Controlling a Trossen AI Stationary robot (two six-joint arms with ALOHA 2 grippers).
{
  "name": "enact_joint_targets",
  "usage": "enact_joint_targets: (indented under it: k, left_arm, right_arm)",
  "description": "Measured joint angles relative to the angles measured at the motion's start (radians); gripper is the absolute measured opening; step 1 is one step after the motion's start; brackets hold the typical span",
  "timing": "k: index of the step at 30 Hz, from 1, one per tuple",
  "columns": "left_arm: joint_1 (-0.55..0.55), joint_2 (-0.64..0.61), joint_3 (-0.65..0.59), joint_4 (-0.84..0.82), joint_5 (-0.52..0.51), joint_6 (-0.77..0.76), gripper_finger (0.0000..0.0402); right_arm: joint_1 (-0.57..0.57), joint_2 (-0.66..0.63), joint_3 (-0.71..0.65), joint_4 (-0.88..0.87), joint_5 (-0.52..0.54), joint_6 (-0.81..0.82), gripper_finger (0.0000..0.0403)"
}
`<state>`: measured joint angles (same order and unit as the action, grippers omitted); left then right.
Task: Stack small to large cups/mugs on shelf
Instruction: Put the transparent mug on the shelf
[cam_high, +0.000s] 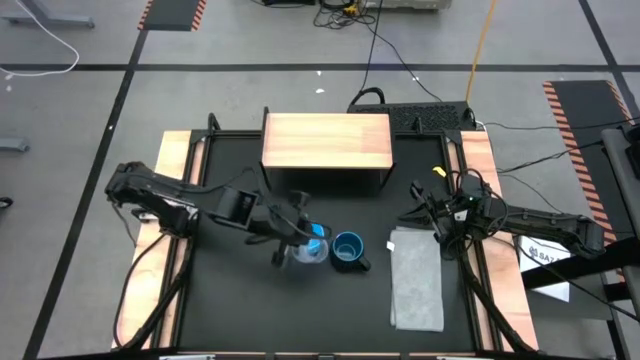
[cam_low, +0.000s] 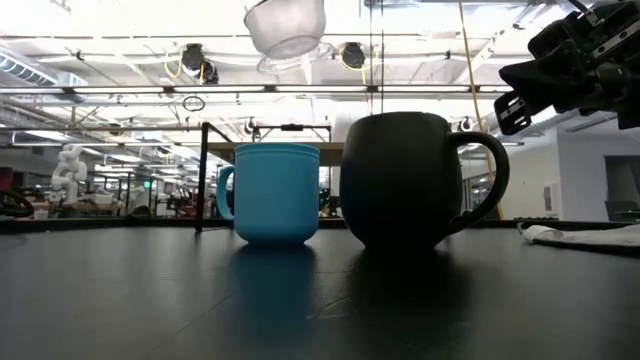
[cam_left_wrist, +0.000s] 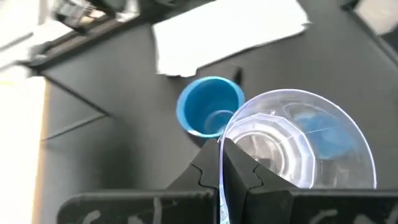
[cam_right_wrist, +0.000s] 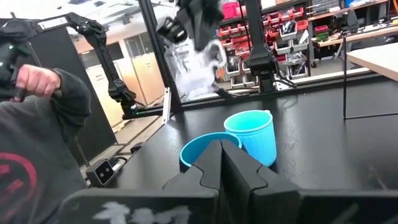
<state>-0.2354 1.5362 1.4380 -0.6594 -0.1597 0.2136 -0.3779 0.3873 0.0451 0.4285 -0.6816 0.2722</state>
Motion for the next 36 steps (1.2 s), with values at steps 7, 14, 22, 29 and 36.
enact_joint_targets:
  k: [7, 14, 22, 29, 36]
  left_arm:
    - [0.011, -0.118, 0.000, -0.034, -0.115, 0.028, 0.0001]
    - [0.004, -0.212, 0.000, -0.079, -0.195, 0.032, 0.0001]
    - [-0.022, -0.301, 0.000, -0.134, -0.303, 0.043, 0.0001]
    - [-0.004, -0.391, 0.000, -0.178, -0.243, 0.060, 0.0000]
    - [0.038, -0.480, -0.083, -0.149, -0.141, 0.092, 0.0000]
  right_arm:
    - [0.000, 0.000, 0.000, 0.000, 0.000, 0.000, 0.0000]
    - [0.000, 0.000, 0.000, 0.000, 0.000, -0.024, 0.0000]
    - [0.000, 0.000, 0.000, -0.008, 0.000, -0.026, 0.0000]
    - [0.000, 0.000, 0.000, -0.014, 0.000, -0.026, 0.0000]
    - [0.000, 0.000, 0.000, -0.013, 0.000, -0.026, 0.0000]
